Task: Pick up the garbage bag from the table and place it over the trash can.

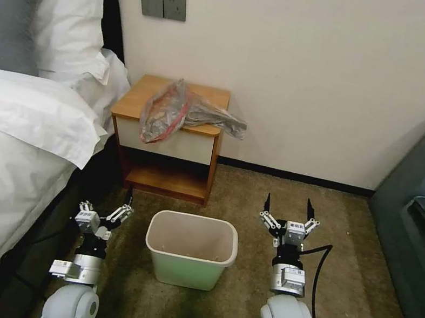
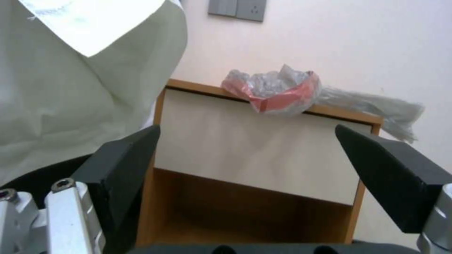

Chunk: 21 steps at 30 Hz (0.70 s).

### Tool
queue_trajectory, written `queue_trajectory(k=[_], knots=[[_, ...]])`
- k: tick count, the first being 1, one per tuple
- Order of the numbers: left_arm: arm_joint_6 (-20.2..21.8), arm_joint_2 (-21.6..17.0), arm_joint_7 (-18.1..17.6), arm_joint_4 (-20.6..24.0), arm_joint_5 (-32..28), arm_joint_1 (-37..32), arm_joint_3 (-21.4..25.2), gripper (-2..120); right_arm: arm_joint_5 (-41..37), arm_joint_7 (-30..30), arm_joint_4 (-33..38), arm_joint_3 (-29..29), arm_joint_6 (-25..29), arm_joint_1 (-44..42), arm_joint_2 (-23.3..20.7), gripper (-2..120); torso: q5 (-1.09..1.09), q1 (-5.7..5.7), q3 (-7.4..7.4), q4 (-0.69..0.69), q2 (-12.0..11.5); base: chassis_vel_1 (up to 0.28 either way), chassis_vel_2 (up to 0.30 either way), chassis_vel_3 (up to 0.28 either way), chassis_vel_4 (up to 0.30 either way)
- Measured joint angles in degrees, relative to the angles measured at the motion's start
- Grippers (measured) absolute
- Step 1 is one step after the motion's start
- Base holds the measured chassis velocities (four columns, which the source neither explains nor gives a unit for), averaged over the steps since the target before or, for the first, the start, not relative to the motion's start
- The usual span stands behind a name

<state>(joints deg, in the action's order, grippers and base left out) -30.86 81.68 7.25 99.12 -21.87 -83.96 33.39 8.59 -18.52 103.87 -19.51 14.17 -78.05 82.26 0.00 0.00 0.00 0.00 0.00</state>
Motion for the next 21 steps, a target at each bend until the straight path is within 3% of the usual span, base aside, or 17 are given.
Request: queue_trajectory(k=[21], knots=[[0.0, 0.0, 0.0, 0.0, 0.0, 0.0, 0.0, 93, 0.0, 0.0, 0.0, 0.0, 0.0, 0.0, 0.0, 100, 0.00, 0.00, 0.00, 0.00, 0.0, 0.000, 0.000, 0.000, 0.000]])
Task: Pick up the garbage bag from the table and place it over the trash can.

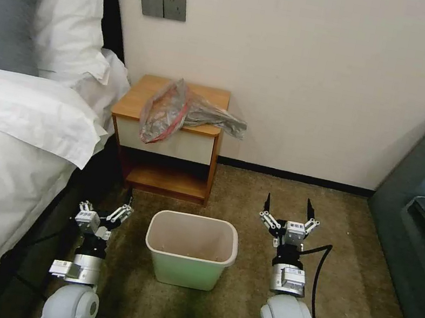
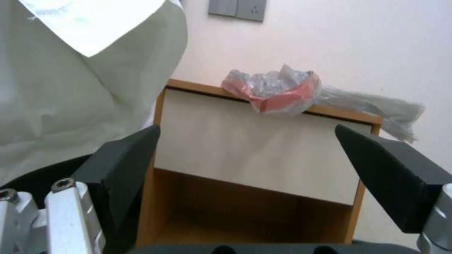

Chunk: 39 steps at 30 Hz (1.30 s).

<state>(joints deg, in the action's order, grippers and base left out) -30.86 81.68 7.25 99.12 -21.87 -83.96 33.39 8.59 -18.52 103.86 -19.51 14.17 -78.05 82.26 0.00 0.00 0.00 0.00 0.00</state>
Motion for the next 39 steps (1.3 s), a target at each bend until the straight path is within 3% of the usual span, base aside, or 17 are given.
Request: queue_trajectory(k=[39], knots=[[0.0, 0.0, 0.0, 0.0, 0.0, 0.0, 0.0, 93, 0.0, 0.0, 0.0, 0.0, 0.0, 0.0, 0.0, 100, 0.00, 0.00, 0.00, 0.00, 0.0, 0.000, 0.000, 0.000, 0.000]])
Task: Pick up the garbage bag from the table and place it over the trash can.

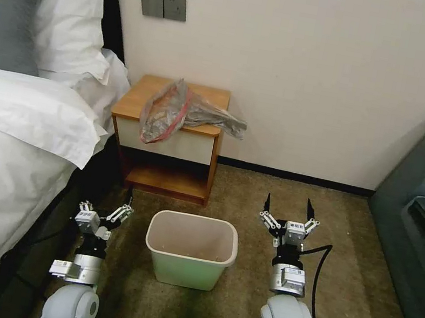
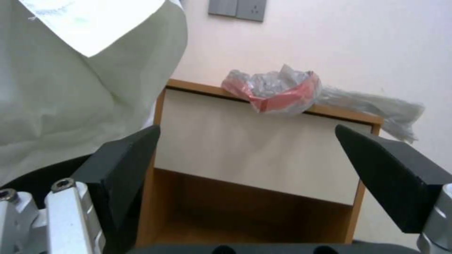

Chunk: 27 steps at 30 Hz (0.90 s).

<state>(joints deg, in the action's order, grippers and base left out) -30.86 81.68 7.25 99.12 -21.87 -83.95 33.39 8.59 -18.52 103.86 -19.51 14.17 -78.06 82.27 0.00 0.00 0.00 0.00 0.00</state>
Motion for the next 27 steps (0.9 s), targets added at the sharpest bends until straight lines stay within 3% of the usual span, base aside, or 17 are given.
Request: queue_trajectory(k=[10, 13, 15, 17, 19, 23, 25, 26, 27], knots=[[0.4, 0.2, 0.0, 0.4, 0.3, -0.1, 0.7, 95, -0.1, 0.5, 0.1, -0.2, 0.0, -0.2, 0.1, 100, 0.00, 0.00, 0.00, 0.00, 0.0, 0.000, 0.000, 0.000, 0.000], [4.3, 1.5, -0.8, 3.6, 3.6, -1.6, 5.9, 97, -1.2, 4.4, 1.3, -2.6, 0.7, -2.4, 1.3, 100, 0.01, 0.00, 0.00, 0.00, 0.0, 0.000, 0.000, 0.000, 0.000], [5.0, 1.7, -0.9, 4.2, 4.2, -1.9, 6.8, 97, -1.5, 5.3, 1.5, -3.1, 0.9, -2.9, 1.6, 100, 0.02, 0.00, 0.00, 0.00, 0.0, 0.000, 0.000, 0.000, 0.000], [9.5, 3.3, -1.8, 7.8, 8.1, -3.6, 12.7, 98, -2.6, 8.9, 2.8, -5.5, 1.6, -5.5, 3.0, 100, -0.01, 0.00, 0.00, -0.01, 0.0, 0.000, 0.000, 0.000, 0.000], [10.6, 3.6, -2.1, 8.7, 9.0, -3.9, 14.2, 98, -2.4, 8.3, 2.6, -5.3, 1.5, -5.6, 2.9, 100, 0.01, 0.00, 0.00, -0.01, 0.0, 0.000, 0.000, 0.000, 0.000], [12.8, 3.2, 0.2, 10.9, 5.2, -5.2, 13.8, 97, -3.2, 11.1, 3.3, -6.6, 1.9, -6.8, 3.6, 100, -0.03, 0.00, 0.00, 0.01, 0.0, 0.000, 0.000, 0.000, 0.000], [15.4, 2.1, 2.7, 13.0, -1.1, -5.6, 12.7, 97, -4.8, 16.1, 4.9, -9.2, 3.0, -9.2, 5.1, 100, 0.00, 0.00, 0.01, 0.00, 0.0, 0.000, 0.000, 0.000, 0.000], [16.4, 1.7, 5.0, 13.7, -3.0, -5.5, 12.2, 97, -5.7, 18.8, 5.7, -10.7, 3.5, -10.6, 6.0, 100, 0.00, 0.00, 0.00, 0.00, 0.0, 0.000, 0.000, 0.000, 0.000], [16.4, 1.7, 5.0, 13.7, -3.0, -5.5, 12.2, 97, -5.7, 18.8, 5.7, -10.7, 3.5, -10.6, 6.0, 100, 0.00, 0.00, 0.00, 0.00, 0.0, 0.000, 0.000, 0.000, 0.000]])
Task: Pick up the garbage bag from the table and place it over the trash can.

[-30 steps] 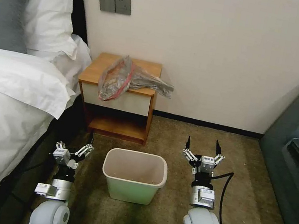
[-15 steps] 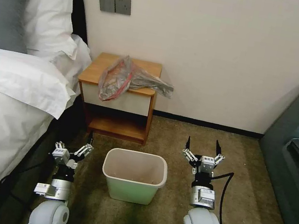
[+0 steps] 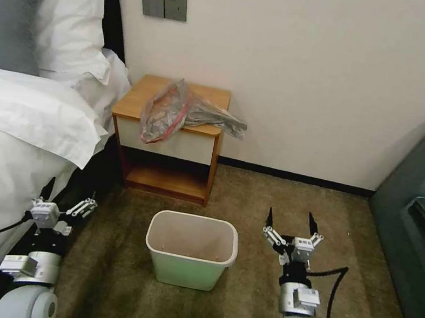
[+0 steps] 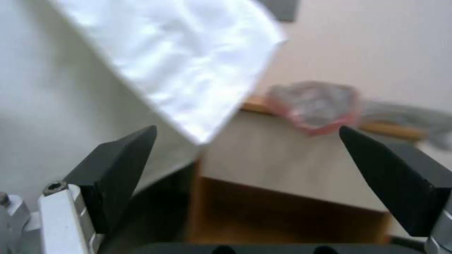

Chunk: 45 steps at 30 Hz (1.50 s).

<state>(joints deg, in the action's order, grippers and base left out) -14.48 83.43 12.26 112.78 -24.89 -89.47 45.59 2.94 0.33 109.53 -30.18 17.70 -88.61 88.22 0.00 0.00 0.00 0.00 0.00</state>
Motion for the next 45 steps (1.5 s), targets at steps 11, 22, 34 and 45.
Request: queue_trajectory(k=[11, 22, 34, 45], knots=[[-0.3, -0.7, 7.7, 0.4, -1.5, 0.8, -0.6, 98, -4.3, 13.5, 4.1, -7.1, 2.8, -6.7, 4.1, 100, 0.00, 0.00, 0.00, -0.01, 0.0, 0.000, 0.000, 0.000, 0.000], [-0.7, 0.4, 7.9, 1.6, -1.3, 0.4, -0.5, 98, -10.7, 20.3, 3.4, -5.2, 2.4, -1.3, 0.9, 100, 0.00, 0.00, 0.00, -0.01, 0.0, 0.000, 0.000, 0.000, 0.000], [-1.3, 0.6, 7.8, 1.7, -0.8, 1.4, -0.2, 98, -17.6, 21.6, 1.1, 1.3, -3.4, 8.8, -4.8, 100, -0.02, 0.00, -0.01, 0.01, 0.0, 0.000, 0.000, 0.000, 0.000], [-1.2, -0.3, 7.1, -0.8, -1.1, 4.4, -1.0, 98, -13.1, 8.1, -8.4, 12.6, -11.1, 30.7, -26.0, 100, 0.00, 0.00, -0.01, 0.00, 0.0, 0.000, 0.000, 0.000, 0.000]])
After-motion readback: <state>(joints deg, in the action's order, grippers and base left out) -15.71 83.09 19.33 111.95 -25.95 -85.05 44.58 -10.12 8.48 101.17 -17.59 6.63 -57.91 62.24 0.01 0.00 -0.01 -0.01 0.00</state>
